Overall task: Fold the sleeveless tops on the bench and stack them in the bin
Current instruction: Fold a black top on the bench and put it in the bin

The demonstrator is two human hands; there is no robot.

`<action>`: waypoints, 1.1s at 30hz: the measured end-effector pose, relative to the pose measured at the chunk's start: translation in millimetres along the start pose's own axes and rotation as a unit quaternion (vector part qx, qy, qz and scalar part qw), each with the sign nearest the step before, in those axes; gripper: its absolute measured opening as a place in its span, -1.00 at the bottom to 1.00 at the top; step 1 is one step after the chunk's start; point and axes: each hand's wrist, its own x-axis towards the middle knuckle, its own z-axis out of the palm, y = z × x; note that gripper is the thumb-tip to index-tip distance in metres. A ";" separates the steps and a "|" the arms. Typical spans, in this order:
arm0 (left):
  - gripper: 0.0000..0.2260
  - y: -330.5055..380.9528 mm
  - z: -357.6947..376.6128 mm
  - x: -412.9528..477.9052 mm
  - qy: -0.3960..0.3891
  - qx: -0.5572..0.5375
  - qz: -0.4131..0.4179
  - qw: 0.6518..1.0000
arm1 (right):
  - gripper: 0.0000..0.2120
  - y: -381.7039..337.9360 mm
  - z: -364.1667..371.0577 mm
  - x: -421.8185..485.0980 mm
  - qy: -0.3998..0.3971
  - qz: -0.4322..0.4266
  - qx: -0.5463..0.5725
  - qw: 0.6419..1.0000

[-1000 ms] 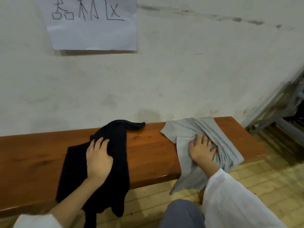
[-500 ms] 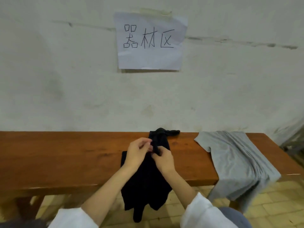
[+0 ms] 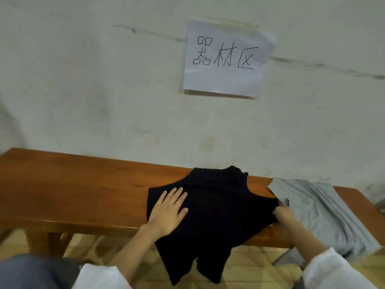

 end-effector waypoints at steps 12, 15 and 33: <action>-0.55 -69.2 -43.9 -42.9 -0.015 -0.067 -0.130 0.989 | -0.63 -16.1 55.1 -3.5 0.006 -0.209 -0.202 0.957; -0.53 -49.3 -28.6 -46.8 0.000 -0.044 -0.111 0.993 | -0.66 -1.4 69.3 -15.0 0.025 -0.181 -0.182 0.966; -0.02 -44.8 -22.5 -43.5 -0.042 0.021 -0.080 0.996 | -0.55 -10.9 4.7 -11.3 -0.123 0.004 0.066 0.990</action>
